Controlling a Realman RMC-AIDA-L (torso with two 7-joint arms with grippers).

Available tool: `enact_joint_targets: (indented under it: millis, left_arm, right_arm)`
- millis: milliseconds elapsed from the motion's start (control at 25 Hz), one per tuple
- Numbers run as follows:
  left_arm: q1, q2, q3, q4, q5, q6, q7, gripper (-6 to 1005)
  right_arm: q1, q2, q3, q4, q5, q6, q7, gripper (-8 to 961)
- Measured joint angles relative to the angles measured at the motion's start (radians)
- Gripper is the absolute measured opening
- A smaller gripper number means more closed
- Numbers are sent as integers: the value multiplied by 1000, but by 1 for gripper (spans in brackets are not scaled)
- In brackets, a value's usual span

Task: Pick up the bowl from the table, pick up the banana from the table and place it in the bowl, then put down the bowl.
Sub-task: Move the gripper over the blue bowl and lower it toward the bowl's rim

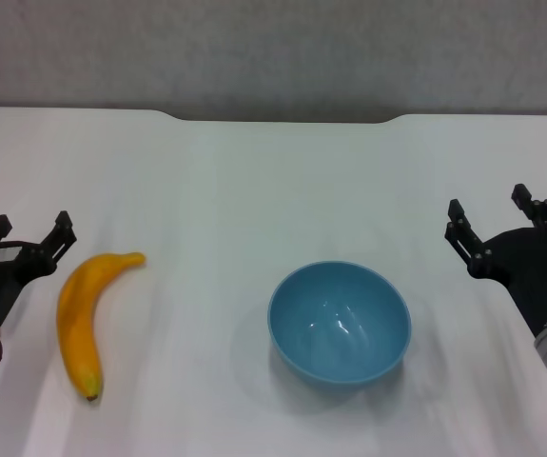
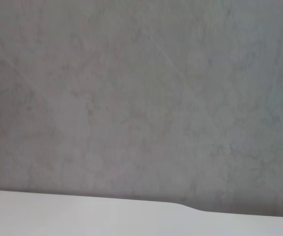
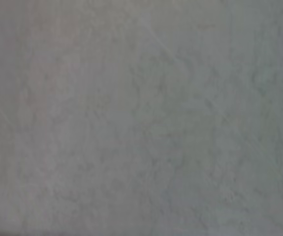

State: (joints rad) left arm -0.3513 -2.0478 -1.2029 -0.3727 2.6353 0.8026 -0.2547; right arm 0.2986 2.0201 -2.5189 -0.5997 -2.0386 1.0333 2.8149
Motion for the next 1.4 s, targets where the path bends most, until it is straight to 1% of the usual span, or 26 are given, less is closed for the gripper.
enact_joint_targets:
  millis: [680, 760, 1000, 1200, 1320, 1400]
  left_arm:
    - [-2, 0, 2, -1, 0, 0, 0, 891]
    - [-1, 0, 3, -2, 0, 0, 0, 891]
    - [2, 1, 4, -2, 0, -2, -9, 892]
    - [2, 1, 5, 0, 2, -3, -10, 892]
    - [7, 2, 5, 0, 2, -3, -10, 892]
    - [9, 3, 5, 0, 2, -3, -11, 892]
  right_arm:
    - [5, 0, -5, 0, 2, -3, 0, 821]
    - [5, 0, -8, -7, 2, -20, 0, 821]
    - [42, -7, -1, -62, -2, -155, -22, 821]
    - [54, -8, 2, -95, -3, -209, -32, 821]
    - [58, -16, 30, -174, -6, -323, -76, 821]
    - [49, -18, 83, -254, -6, -443, -160, 821]
